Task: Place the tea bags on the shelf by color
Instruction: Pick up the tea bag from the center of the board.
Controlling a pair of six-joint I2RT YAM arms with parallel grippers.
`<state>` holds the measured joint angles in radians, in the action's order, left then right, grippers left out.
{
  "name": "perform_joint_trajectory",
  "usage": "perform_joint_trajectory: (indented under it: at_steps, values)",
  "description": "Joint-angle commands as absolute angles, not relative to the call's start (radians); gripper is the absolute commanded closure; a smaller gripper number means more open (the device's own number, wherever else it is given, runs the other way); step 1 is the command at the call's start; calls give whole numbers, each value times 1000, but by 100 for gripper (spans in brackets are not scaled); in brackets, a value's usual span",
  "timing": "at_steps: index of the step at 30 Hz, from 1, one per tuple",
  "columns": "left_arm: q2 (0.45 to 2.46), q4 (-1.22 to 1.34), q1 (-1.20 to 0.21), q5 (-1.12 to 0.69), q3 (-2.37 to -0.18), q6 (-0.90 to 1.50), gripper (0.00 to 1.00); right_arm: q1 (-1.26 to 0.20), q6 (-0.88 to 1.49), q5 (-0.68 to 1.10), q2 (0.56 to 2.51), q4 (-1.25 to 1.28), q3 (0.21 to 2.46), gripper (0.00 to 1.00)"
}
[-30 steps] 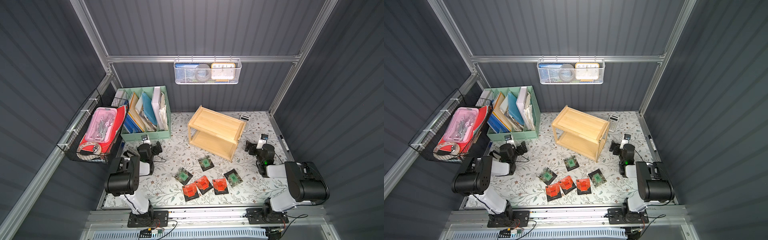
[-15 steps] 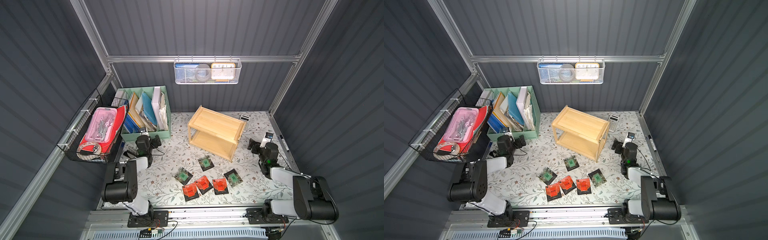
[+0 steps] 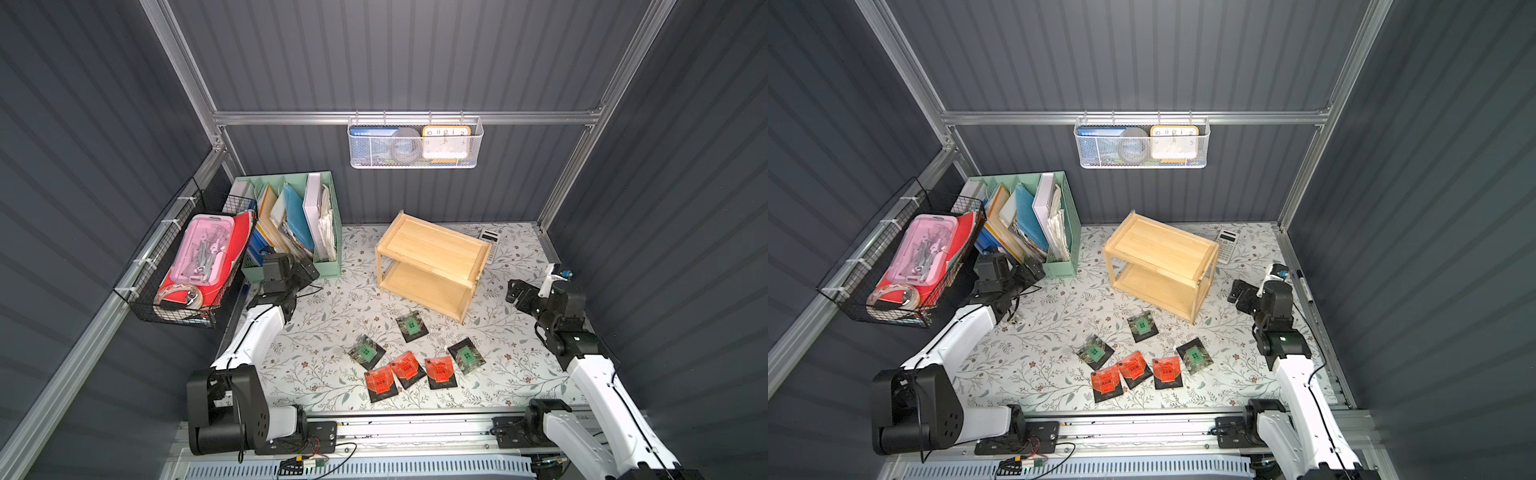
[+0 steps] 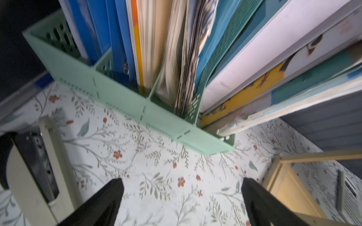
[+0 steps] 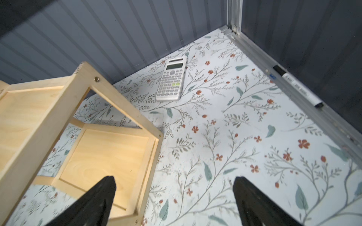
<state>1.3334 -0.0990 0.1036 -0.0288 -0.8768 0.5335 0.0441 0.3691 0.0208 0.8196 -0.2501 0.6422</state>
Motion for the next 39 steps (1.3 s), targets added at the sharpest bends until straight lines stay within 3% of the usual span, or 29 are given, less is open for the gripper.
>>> perform_joint_trajectory:
  at_steps: [1, 7, 14, 28, 39]
  values:
    - [1279, -291, 100, -151, -876, 616, 0, 40, 487, 154, 793, -533, 700, 1]
    - [1163, -338, 59, -298, -802, 649, 0, 7, 540, 383, 820, -754, 769, 1]
    - [1136, -407, -111, -259, -784, 758, 0, -199, 621, 383, 804, -826, 772, 1]
    - [1000, -503, -146, -255, -681, 939, 0, -511, 755, 454, 824, -712, 707, 1]
    - [1012, -371, -153, -388, -561, 972, 0, -808, 900, 293, 1112, -416, 755, 3]
